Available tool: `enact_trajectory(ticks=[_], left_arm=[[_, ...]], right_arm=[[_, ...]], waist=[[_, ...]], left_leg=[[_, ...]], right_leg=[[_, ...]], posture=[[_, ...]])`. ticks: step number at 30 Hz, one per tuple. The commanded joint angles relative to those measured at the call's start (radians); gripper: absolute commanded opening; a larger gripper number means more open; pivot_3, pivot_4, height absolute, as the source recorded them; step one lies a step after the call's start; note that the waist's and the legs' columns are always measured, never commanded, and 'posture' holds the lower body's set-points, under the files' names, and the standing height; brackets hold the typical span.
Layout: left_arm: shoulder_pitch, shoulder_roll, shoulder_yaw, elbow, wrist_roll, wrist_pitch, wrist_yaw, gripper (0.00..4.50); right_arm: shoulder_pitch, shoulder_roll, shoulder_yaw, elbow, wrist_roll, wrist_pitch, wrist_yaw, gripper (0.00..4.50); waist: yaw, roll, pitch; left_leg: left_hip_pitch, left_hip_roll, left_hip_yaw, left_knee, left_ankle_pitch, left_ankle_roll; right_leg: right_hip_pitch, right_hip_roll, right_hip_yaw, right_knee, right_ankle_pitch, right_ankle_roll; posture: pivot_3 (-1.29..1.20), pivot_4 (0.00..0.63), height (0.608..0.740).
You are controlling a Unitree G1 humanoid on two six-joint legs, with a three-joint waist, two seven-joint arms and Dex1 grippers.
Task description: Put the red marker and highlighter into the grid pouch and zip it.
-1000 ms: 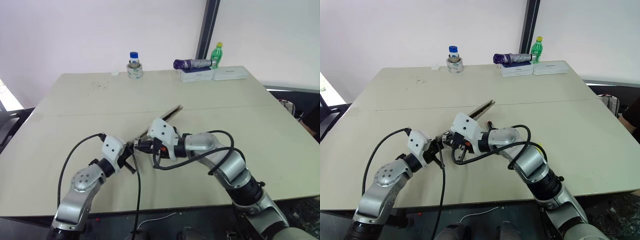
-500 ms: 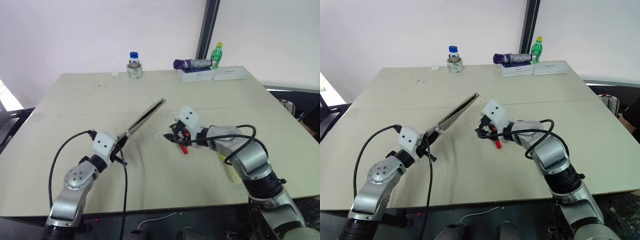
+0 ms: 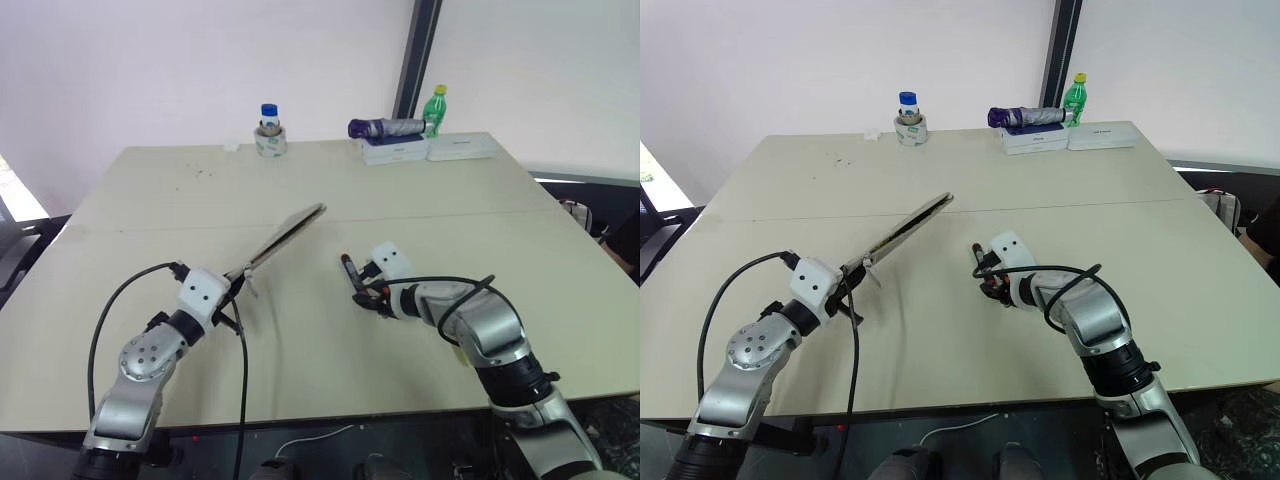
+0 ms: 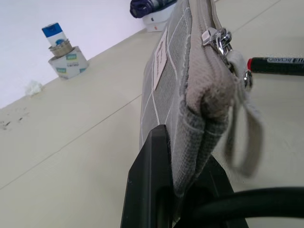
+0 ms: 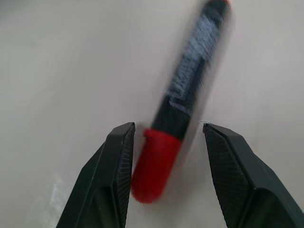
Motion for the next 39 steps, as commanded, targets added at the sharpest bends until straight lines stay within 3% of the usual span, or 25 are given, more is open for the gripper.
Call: enact_trajectory(ticks=[1, 2, 7, 12, 15, 39], left_arm=[[-0.008, 0.004, 0.015, -0.015, 0.005, -0.029, -0.001, 0.00], [-0.009, 0.003, 0.014, -0.014, 0.004, -0.030, -0.001, 0.00], [-0.015, 0.002, 0.010, -0.005, 0.009, -0.036, -0.003, 0.00], [-0.023, 0.008, -0.003, 0.007, 0.005, -0.049, -0.036, 0.00], [-0.029, 0.007, -0.010, 0.012, 0.008, -0.057, -0.052, 0.00], [-0.035, 0.019, -0.069, 0.000, 0.053, -0.100, -0.108, 0.00]], right_arm=[[-0.006, -0.006, -0.017, 0.000, -0.009, 0.013, -0.017, 0.57], [-0.007, -0.008, -0.018, 0.005, -0.012, 0.013, -0.020, 0.33], [-0.009, -0.118, 0.050, -0.034, -0.066, -0.160, 0.044, 0.33], [-0.043, -0.353, 0.014, -0.094, -0.067, -0.442, 0.283, 0.33], [-0.055, -0.420, -0.004, -0.117, -0.053, -0.504, 0.361, 0.33], [-0.098, -0.401, 0.118, -0.119, -0.229, -0.621, 0.435, 0.33]], waist=[[-0.001, 0.000, 0.000], [-0.001, 0.000, 0.000], [0.002, 0.000, 0.000], [0.000, 0.001, 0.001], [-0.003, 0.001, 0.001], [0.003, 0.000, 0.001]], left_leg=[[0.000, 0.000, 0.000, 0.000, 0.000, 0.000], [0.000, 0.000, 0.000, 0.000, 0.000, 0.000], [0.000, 0.000, 0.000, 0.000, 0.000, 0.000], [0.000, 0.000, 0.000, 0.000, 0.000, 0.000], [0.000, 0.000, 0.000, 0.000, 0.000, 0.001], [0.000, 0.000, 0.000, 0.000, 0.000, 0.000]], right_leg=[[0.000, 0.000, 0.000, 0.000, 0.000, 0.000], [0.000, 0.000, 0.000, 0.000, 0.000, 0.000], [0.000, 0.000, 0.000, 0.000, 0.000, 0.000], [0.000, 0.000, 0.000, 0.000, 0.000, 0.000], [0.000, 0.000, 0.000, -0.001, 0.000, 0.000], [0.001, 0.000, 0.000, -0.001, 0.000, 0.000]], posture=[[0.00, 0.150, 0.740], [0.00, 0.150, 0.740], [0.00, 0.150, 0.740], [0.00, 0.150, 0.740], [0.00, 0.150, 0.740], [0.00, 0.150, 0.740]])
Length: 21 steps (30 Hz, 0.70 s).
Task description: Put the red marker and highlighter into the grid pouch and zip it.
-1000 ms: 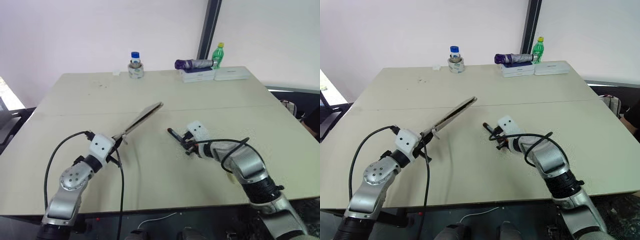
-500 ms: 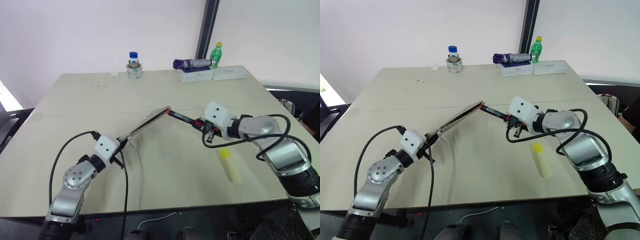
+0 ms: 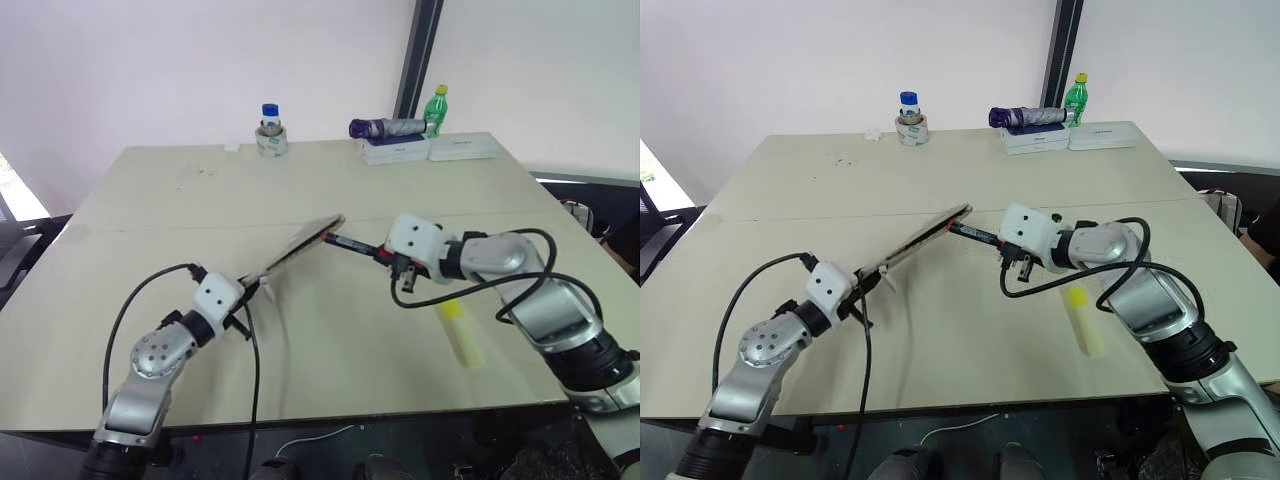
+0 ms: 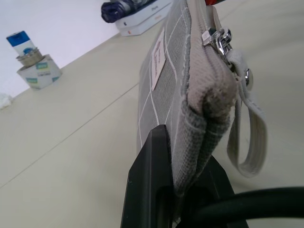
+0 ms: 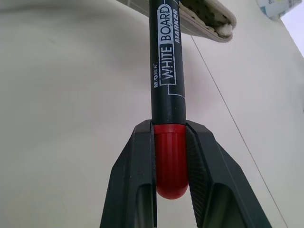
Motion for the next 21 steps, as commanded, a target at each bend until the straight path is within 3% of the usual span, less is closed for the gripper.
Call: enact_trajectory(ticks=[1, 7, 12, 21], left_arm=[[-0.010, 0.027, -0.016, -0.036, 0.022, -0.061, -0.027, 0.00], [-0.023, 0.069, -0.040, -0.010, 0.064, -0.115, -0.070, 0.00], [-0.034, 0.064, -0.029, 0.009, 0.045, -0.113, -0.066, 0.00], [-0.030, 0.021, 0.022, 0.010, -0.008, -0.047, -0.020, 0.00]], right_arm=[[-0.012, -0.019, 0.017, -0.035, -0.044, -0.065, 0.028, 0.33], [-0.012, -0.057, 0.092, -0.022, -0.183, -0.232, 0.072, 0.33], [-0.012, -0.036, 0.076, -0.016, -0.197, -0.238, 0.092, 0.33], [0.031, -0.087, -0.109, -0.043, -0.081, -0.124, 0.154, 0.33]], waist=[[-0.001, 0.000, 0.000], [-0.001, 0.000, 0.000], [-0.001, 0.000, 0.000], [0.003, 0.000, 0.000]], left_leg=[[0.000, 0.000, 0.000, 0.000, 0.000, 0.000], [0.000, 0.000, 0.000, 0.000, 0.000, 0.000], [0.000, 0.000, 0.000, 0.000, 0.000, 0.000], [0.000, 0.000, 0.000, 0.000, 0.000, 0.000]], right_leg=[[0.000, 0.000, 0.000, 0.000, 0.000, 0.000], [0.000, 0.000, 0.000, 0.000, 0.000, 0.000], [0.000, 0.000, 0.000, 0.000, 0.000, 0.000], [0.000, 0.000, 0.000, 0.000, 0.000, 0.000]], posture=[[0.00, 0.150, 0.740], [0.00, 0.150, 0.740], [0.00, 0.150, 0.740], [0.00, 0.150, 0.740]])
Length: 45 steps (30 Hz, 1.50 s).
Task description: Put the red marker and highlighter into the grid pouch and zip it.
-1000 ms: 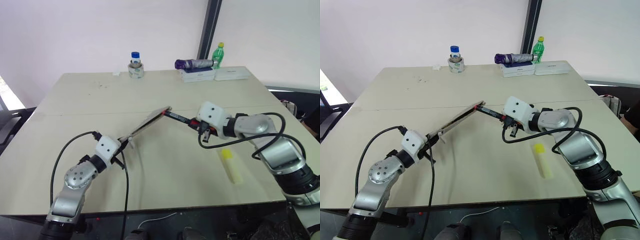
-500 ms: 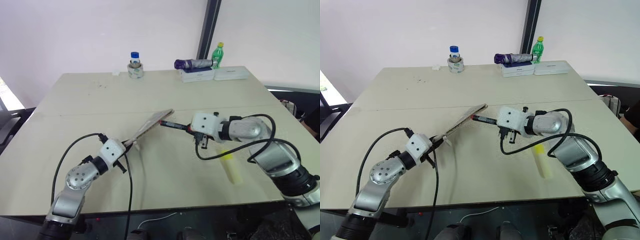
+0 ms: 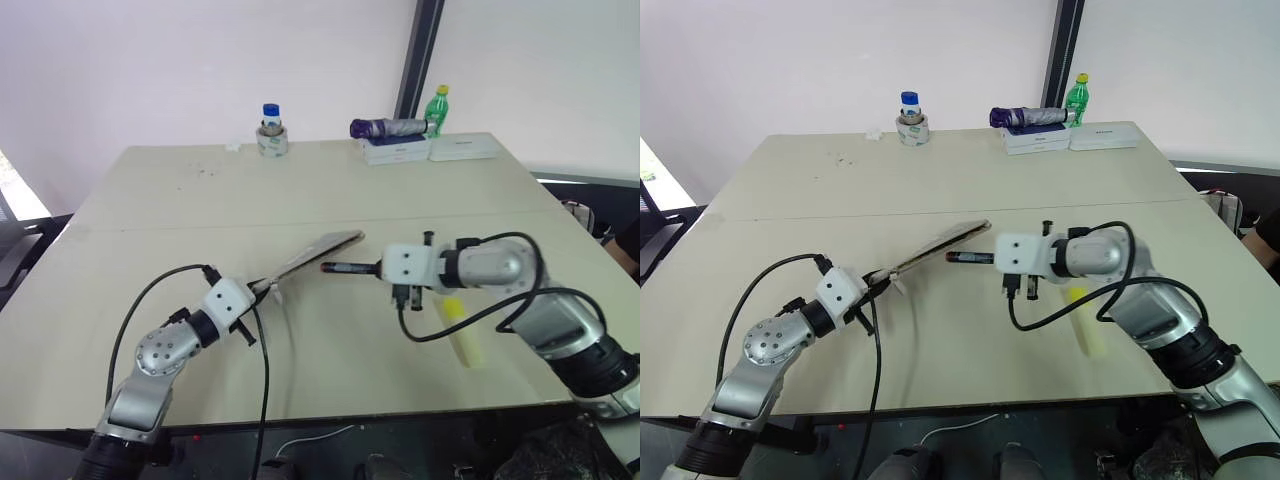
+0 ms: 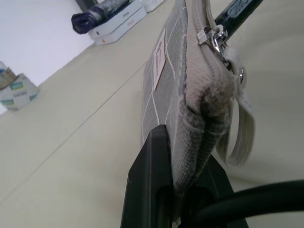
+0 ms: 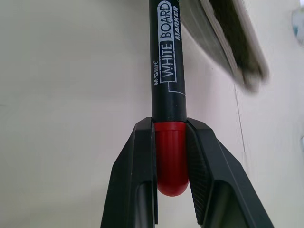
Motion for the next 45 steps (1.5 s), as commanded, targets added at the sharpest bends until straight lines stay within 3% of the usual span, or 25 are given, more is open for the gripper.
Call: enact_trajectory(ticks=[1, 6, 27, 37, 45], left_arm=[[-0.011, -0.004, 0.042, -0.015, -0.020, 0.005, 0.025, 0.00], [-0.020, -0.005, 0.042, -0.007, -0.023, 0.006, 0.025, 0.00], [-0.026, -0.005, 0.018, -0.025, -0.015, -0.005, 0.014, 0.00], [-0.048, 0.032, -0.021, -0.002, 0.036, -0.062, -0.036, 0.00], [-0.084, 0.065, -0.078, 0.011, 0.061, -0.102, -0.106, 0.00]], right_arm=[[0.006, -0.037, -0.121, -0.053, 0.065, 0.040, 0.023, 0.33], [-0.001, -0.025, -0.163, -0.064, 0.100, 0.083, 0.007, 0.33], [-0.049, 0.042, -0.063, -0.005, 0.025, 0.093, -0.047, 0.33], [-0.053, 0.022, 0.033, -0.012, -0.084, -0.060, -0.013, 0.33], [-0.105, 0.091, 0.136, -0.012, -0.174, -0.235, 0.014, 0.33]], waist=[[0.001, 0.000, 0.000], [0.004, 0.000, 0.000], [0.016, 0.000, 0.000], [0.016, 0.000, 0.000], [0.014, 0.000, 0.000]], left_leg=[[0.000, 0.000, 0.000, 0.000, 0.000, 0.000], [0.000, 0.000, 0.000, 0.000, 0.000, 0.000], [0.000, 0.000, 0.000, 0.000, 0.000, -0.001], [0.000, 0.000, 0.000, 0.000, 0.001, -0.001], [0.000, 0.000, 0.000, 0.000, 0.003, -0.005]], right_leg=[[0.000, 0.000, 0.000, 0.000, 0.000, 0.000], [0.000, 0.000, 0.000, 0.000, 0.000, 0.000], [0.000, 0.000, 0.000, 0.000, 0.000, 0.000], [0.000, 0.000, 0.000, 0.000, 0.000, 0.000], [0.000, 0.000, 0.000, 0.000, 0.000, 0.000]], posture=[[0.00, 0.150, 0.740], [0.00, 0.150, 0.740], [0.00, 0.150, 0.740], [0.00, 0.150, 0.740], [0.00, 0.150, 0.740]])
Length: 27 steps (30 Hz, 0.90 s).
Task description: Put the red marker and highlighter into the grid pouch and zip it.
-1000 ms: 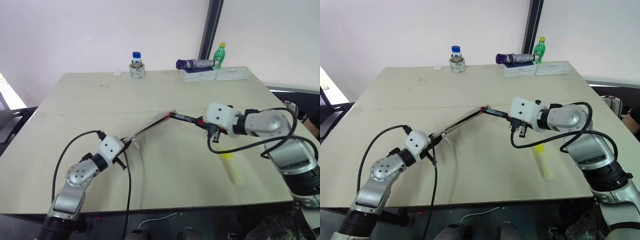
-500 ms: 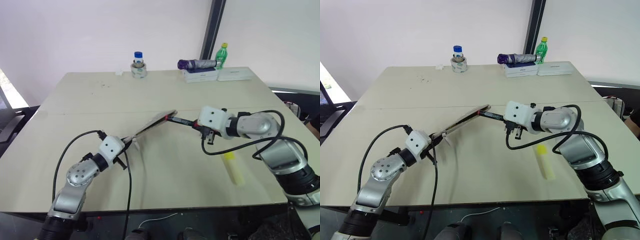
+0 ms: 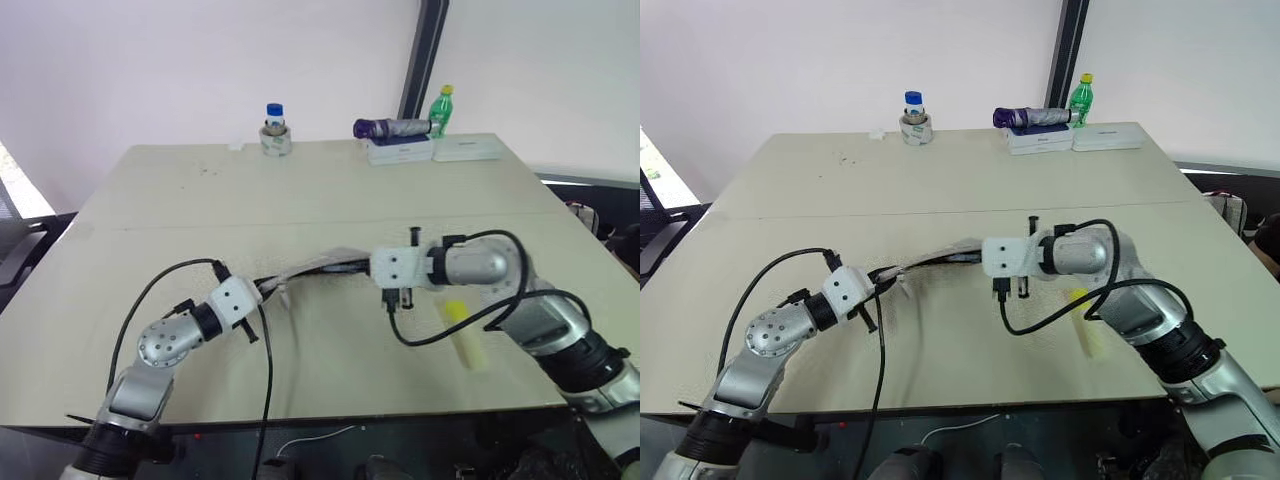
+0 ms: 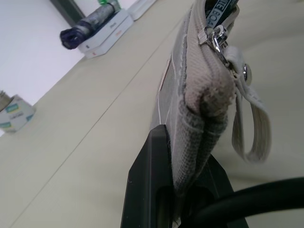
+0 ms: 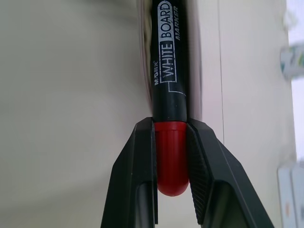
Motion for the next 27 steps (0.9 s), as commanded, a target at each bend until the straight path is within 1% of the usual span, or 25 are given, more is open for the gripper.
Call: enact_trajectory(ticks=[1, 7, 9, 10, 11, 13, 15, 19, 21, 22, 24, 27], left_arm=[[-0.026, 0.015, -0.023, -0.013, 0.009, -0.032, -0.034, 0.00], [-0.034, 0.010, -0.030, -0.024, 0.002, -0.012, -0.048, 0.00], [-0.029, 0.005, -0.024, -0.025, -0.004, 0.003, -0.044, 0.00], [-0.025, 0.003, -0.020, -0.025, -0.006, 0.011, -0.041, 0.00], [-0.021, 0.000, -0.016, -0.026, -0.008, 0.019, -0.038, 0.00], [-0.012, -0.019, 0.002, -0.029, -0.025, 0.049, -0.022, 0.00], [-0.006, -0.042, 0.021, -0.033, -0.046, 0.080, -0.001, 0.00], [-0.012, -0.092, 0.054, -0.030, -0.066, 0.135, 0.068, 0.00], [-0.015, -0.123, 0.067, -0.032, -0.084, 0.161, 0.099, 0.00], [-0.018, -0.135, 0.070, -0.032, -0.089, 0.170, 0.108, 0.00], [-0.030, -0.157, 0.062, -0.027, -0.083, 0.178, 0.127, 0.00], [-0.044, -0.177, 0.044, -0.016, -0.069, 0.172, 0.144, 0.00]], right_arm=[[-0.055, 0.042, 0.018, -0.025, -0.033, -0.066, 0.007, 0.33], [-0.074, 0.096, 0.013, -0.016, -0.030, -0.082, 0.032, 0.33], [-0.077, 0.107, -0.008, -0.014, -0.019, -0.068, 0.032, 1.37], [-0.077, 0.110, -0.021, -0.015, -0.018, -0.065, 0.026, 1.74], [-0.076, 0.110, -0.037, -0.017, -0.017, -0.061, 0.018, 2.27], [-0.070, 0.095, -0.095, -0.028, 0.026, -0.019, 0.034, 3.25], [-0.060, 0.072, -0.155, -0.042, 0.080, 0.036, 0.056, 3.25], [-0.007, 0.012, -0.298, -0.084, 0.203, 0.228, 0.095, 3.25], [0.062, -0.039, -0.368, -0.121, 0.251, 0.340, 0.109, 3.25], [0.094, -0.061, -0.392, -0.135, 0.264, 0.390, 0.106, 3.25], [0.192, -0.114, -0.446, -0.158, 0.289, 0.548, 0.097, 3.25], [0.357, -0.175, -0.514, -0.191, 0.322, 0.705, 0.080, 3.25]], waist=[[-0.001, 0.000, 0.000], [0.002, 0.000, 0.000], [0.001, 0.000, 0.000], [0.000, 0.000, 0.000], [0.000, 0.000, 0.000], [0.000, 0.000, 0.000], [0.004, 0.000, 0.000], [0.004, 0.000, 0.000], [0.006, -0.001, 0.000], [0.005, -0.001, 0.000], [0.008, -0.001, 0.000], [0.007, -0.001, 0.000]], left_leg=[[0.000, 0.000, 0.000, 0.000, 0.000, 0.000], [0.000, 0.000, 0.000, 0.000, 0.000, 0.000], [0.000, 0.000, 0.000, 0.000, 0.000, 0.000], [0.000, 0.000, 0.000, 0.000, 0.000, 0.000], [0.000, 0.000, 0.000, 0.000, 0.000, 0.000], [0.000, 0.000, 0.000, 0.000, 0.000, 0.000], [0.000, 0.000, 0.000, 0.000, 0.000, 0.000], [0.000, 0.000, 0.000, 0.001, 0.000, 0.000], [0.000, 0.000, 0.000, 0.001, -0.001, 0.001], [0.000, 0.000, 0.000, 0.001, -0.003, 0.005], [0.000, 0.000, 0.000, 0.001, -0.003, 0.005], [0.000, 0.000, 0.000, 0.001, -0.003, 0.005]], right_leg=[[0.000, 0.000, 0.000, 0.000, 0.000, 0.000], [0.000, 0.000, 0.000, 0.000, 0.000, 0.000], [0.000, 0.000, 0.000, 0.000, 0.000, 0.000], [0.000, 0.000, 0.000, 0.000, 0.000, 0.000], [0.000, 0.000, 0.000, 0.000, 0.000, 0.000], [0.000, 0.000, 0.000, 0.000, 0.000, 0.000], [0.000, 0.000, 0.000, 0.000, 0.000, 0.000], [0.001, 0.000, 0.000, 0.000, 0.000, 0.000], [0.001, 0.000, 0.000, 0.000, 0.000, 0.000], [0.001, 0.000, 0.000, 0.000, 0.000, 0.000], [0.001, 0.000, 0.000, 0.000, 0.000, 0.000], [0.002, 0.000, 0.000, 0.000, 0.000, 0.000]], posture=[[0.00, 0.150, 0.740], [0.00, 0.150, 0.740], [0.00, 0.150, 0.740], [0.00, 0.150, 0.740], [0.00, 0.150, 0.740], [0.00, 0.150, 0.740], [0.00, 0.150, 0.740], [0.00, 0.150, 0.740], [0.00, 0.150, 0.740], [0.00, 0.150, 0.740], [0.00, 0.150, 0.740], [0.00, 0.150, 0.740]])
